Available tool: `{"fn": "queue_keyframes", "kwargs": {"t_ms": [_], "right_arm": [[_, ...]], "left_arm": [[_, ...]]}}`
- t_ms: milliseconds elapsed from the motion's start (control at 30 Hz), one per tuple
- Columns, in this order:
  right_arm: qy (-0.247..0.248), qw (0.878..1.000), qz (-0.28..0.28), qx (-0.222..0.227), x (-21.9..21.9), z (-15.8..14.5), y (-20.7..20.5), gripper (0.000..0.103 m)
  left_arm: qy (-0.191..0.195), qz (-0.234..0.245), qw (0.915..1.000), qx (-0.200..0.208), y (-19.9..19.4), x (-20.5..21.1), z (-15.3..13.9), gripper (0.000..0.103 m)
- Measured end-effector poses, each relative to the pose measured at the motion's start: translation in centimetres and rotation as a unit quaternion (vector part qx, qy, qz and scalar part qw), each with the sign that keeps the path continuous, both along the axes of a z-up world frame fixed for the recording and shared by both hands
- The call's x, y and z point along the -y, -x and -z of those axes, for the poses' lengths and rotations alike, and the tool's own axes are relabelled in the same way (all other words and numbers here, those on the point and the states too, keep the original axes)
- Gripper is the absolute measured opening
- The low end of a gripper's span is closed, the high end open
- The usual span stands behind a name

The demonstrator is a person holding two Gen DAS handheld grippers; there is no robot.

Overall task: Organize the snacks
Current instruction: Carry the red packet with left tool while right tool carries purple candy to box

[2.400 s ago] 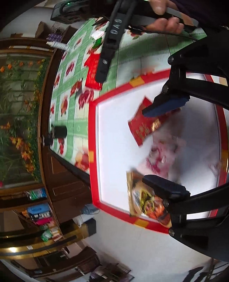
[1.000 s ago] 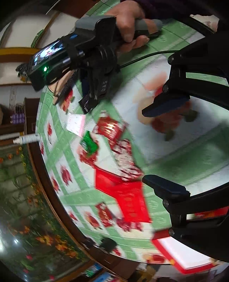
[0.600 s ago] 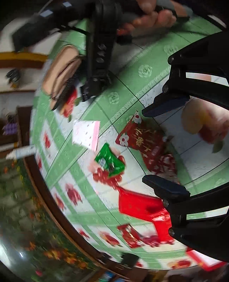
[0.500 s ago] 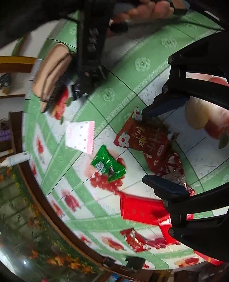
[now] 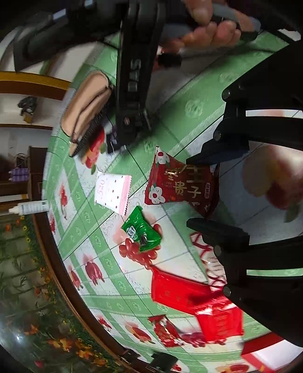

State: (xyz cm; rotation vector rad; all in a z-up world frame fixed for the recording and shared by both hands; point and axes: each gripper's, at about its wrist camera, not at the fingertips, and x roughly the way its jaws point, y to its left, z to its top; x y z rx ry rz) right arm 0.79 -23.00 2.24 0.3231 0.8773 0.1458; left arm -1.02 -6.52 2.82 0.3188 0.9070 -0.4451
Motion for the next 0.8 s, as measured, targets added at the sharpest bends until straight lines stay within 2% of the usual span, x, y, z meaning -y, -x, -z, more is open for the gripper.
{"fn": "queue_keyframes", "kwargs": {"t_ms": [233,433,567,667,800], "right_arm": [[0.002,0.998,-0.051,0.038,-3.0,-0.9,0.9,0.028],[-0.017,0.991,-0.101,0.087,-6.9,-2.3,2.5,0.027],[-0.046,0.981,-0.151,0.109,-11.8,-2.8,3.8,0.027],[-0.054,0.975,-0.185,0.115,-15.4,-2.8,4.5,0.027],[-0.067,0.963,-0.236,0.112,-21.1,-2.5,5.7,0.027]], "left_arm": [[0.017,-0.057,0.9977,0.033,4.7,-4.2,-2.3,0.043],[0.024,-0.113,0.9901,0.079,8.7,-9.9,-4.4,0.043],[0.026,-0.176,0.9799,0.090,11.1,-15.6,-4.8,0.043],[0.023,-0.235,0.9677,0.088,12.9,-20.5,-4.4,0.043],[0.020,-0.284,0.9542,0.091,15.0,-24.8,-4.1,0.043]]}}
